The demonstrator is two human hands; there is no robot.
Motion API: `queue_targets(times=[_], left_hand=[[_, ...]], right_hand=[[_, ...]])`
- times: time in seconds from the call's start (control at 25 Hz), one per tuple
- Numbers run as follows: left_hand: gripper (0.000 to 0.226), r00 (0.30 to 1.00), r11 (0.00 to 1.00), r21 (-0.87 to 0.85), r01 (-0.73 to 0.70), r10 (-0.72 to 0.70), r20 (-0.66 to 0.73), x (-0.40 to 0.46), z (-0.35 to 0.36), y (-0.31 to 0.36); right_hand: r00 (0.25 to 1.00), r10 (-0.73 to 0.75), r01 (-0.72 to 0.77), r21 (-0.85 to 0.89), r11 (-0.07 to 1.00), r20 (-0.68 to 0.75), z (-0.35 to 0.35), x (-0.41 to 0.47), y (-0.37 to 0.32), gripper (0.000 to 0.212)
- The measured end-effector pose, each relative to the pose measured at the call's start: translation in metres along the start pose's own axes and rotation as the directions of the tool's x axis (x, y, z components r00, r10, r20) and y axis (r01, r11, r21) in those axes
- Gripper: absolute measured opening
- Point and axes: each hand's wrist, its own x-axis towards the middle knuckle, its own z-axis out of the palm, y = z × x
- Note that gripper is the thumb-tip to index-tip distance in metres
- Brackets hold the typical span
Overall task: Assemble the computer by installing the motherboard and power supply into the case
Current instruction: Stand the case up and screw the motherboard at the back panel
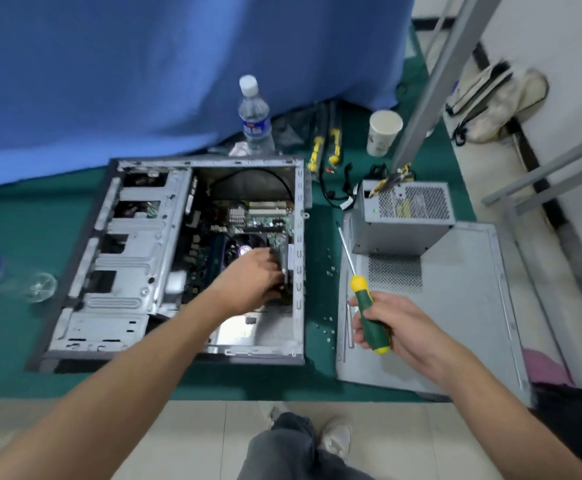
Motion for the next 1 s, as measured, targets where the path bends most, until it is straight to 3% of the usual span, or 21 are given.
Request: queue_targets(times=[0.12, 0.2, 0.24, 0.36, 0.48, 0.56, 0.72, 0.92, 1.0], left_hand=[[0.037, 0.961, 0.990, -0.091, 0.110, -0.129, -0.243, -0.049, -0.022, -0.002], [0.045, 0.835, 0.923, -0.225, 0.312, -0.379, -0.399, -0.081, -0.036, -0.023], [0.048, 0.740, 0.843, -0.305, 0.444, -0.537, -0.406, -0.096, -0.041, -0.036], [0.059, 0.452, 0.504, -0.387, 0.772, -0.863, -0.223, -0.138, -0.044, -0.082], [0.063, 0.308, 0.269, -0.434, 0.860, -0.951, 0.020, -0.162, -0.036, -0.116], [0.058, 0.290, 0.212, -0.496, 0.842, -0.953, 0.085, -0.166, -0.030, -0.124], [0.053, 0.298, 0.264, -0.477, 0.838, -0.954, -0.004, -0.170, -0.021, -0.129], [0.054, 0.292, 0.238, -0.512, 0.826, -0.956, 0.027, -0.181, -0.020, -0.126], [0.053, 0.259, 0.222, -0.489, 0.844, -0.966, 0.009, -0.181, -0.019, -0.126]], right_hand=[[0.990, -0.116, 0.091, -0.260, 0.961, -0.084, 0.037, -0.003, -0.035, 0.024], [0.954, -0.277, 0.175, -0.533, 0.828, -0.117, 0.063, 0.003, -0.056, 0.021], [0.922, -0.364, 0.192, -0.660, 0.726, -0.132, 0.075, 0.010, -0.063, 0.025], [0.815, -0.555, 0.137, -0.877, 0.461, -0.164, 0.114, 0.033, -0.081, 0.033], [0.760, -0.620, 0.047, -0.934, 0.354, -0.196, 0.135, 0.061, -0.088, 0.031], [0.728, -0.655, -0.041, -0.966, 0.256, -0.205, 0.141, 0.076, -0.084, 0.027], [0.681, -0.714, -0.158, -0.985, 0.073, -0.162, 0.144, 0.090, -0.076, 0.023], [0.690, -0.701, -0.170, -0.982, 0.083, -0.179, 0.157, 0.093, -0.081, 0.025], [0.689, -0.701, -0.172, -0.981, 0.085, -0.182, 0.160, 0.093, -0.083, 0.024]])
